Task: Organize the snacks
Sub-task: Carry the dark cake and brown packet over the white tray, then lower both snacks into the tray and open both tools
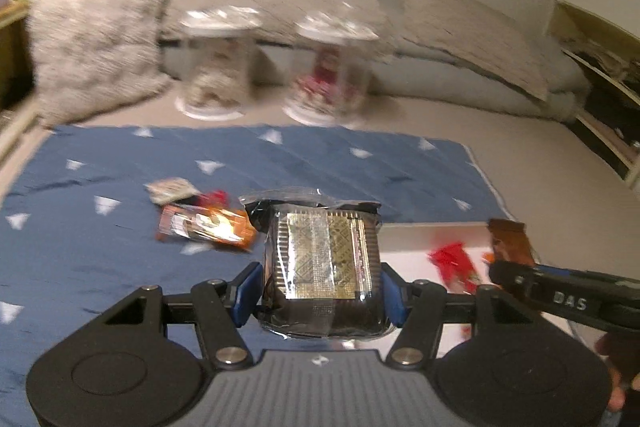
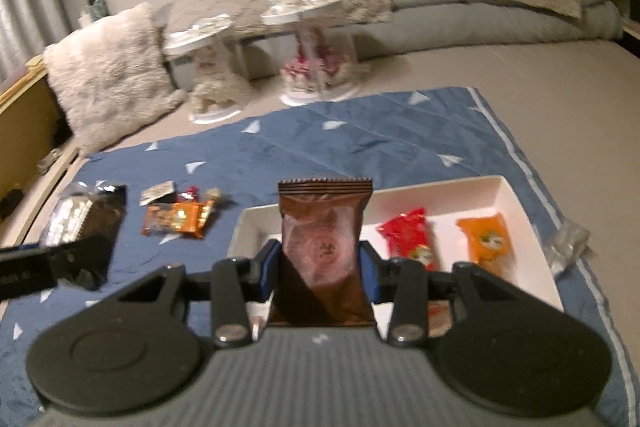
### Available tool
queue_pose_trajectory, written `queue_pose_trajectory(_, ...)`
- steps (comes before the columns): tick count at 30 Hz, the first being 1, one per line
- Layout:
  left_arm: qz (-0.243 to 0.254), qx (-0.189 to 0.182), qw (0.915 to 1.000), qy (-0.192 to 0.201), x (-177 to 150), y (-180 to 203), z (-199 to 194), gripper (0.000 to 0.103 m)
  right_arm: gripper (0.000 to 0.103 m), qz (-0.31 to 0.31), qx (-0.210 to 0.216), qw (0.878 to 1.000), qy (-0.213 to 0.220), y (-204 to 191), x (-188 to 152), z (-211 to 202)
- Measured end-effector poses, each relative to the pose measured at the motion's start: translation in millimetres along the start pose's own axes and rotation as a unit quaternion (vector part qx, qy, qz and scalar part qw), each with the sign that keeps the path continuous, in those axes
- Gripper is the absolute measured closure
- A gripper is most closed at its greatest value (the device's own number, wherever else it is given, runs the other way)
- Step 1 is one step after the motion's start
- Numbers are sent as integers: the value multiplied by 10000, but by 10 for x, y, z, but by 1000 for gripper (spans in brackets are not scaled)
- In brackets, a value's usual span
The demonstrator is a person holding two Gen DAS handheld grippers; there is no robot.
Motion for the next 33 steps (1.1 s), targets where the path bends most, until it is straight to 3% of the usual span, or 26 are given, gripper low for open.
queue_pose_trajectory(6, -127, -474, 9980, -394, -222, 342, 376, 41, 56, 80, -190, 9997, -121, 276, -89, 89)
queue_pose_trajectory(10, -542, -734, 9936, -661, -357, 440, 621, 41, 56, 146, -220, 9994, -224, 365, -148, 178)
queue_pose_trajectory(18, -1177, -758, 9855, -954, -557, 315, 1053, 41, 56, 988, 188, 9929, -641, 335, -276, 635)
queue_pose_trajectory(24, -1105, -815, 9847, -1073, -614, 296, 1211, 41, 56, 1683, 296, 9801, -1012, 400, -447, 1026)
queue_pose_trajectory(28, -1084, -893, 9842, -1078, -638, 333, 1306, 41, 56, 1700, -60, 9783, -1180, 558, -587, 1220)
queue_pose_trajectory(33, -993, -985, 9860, -903, -581, 438, 1350, 40, 56, 1013, -725, 9885, -856, 710, -536, 1263)
Point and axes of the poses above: each gripper's, at about its wrist camera, not at the fingertips, and z roughly the way its jaws point, y to its right, x to its top, the point moved 10 cm from there along z, roughly the way its jaws point, and after that the axes turned 14 degrees about y, right-handed, at the moved point
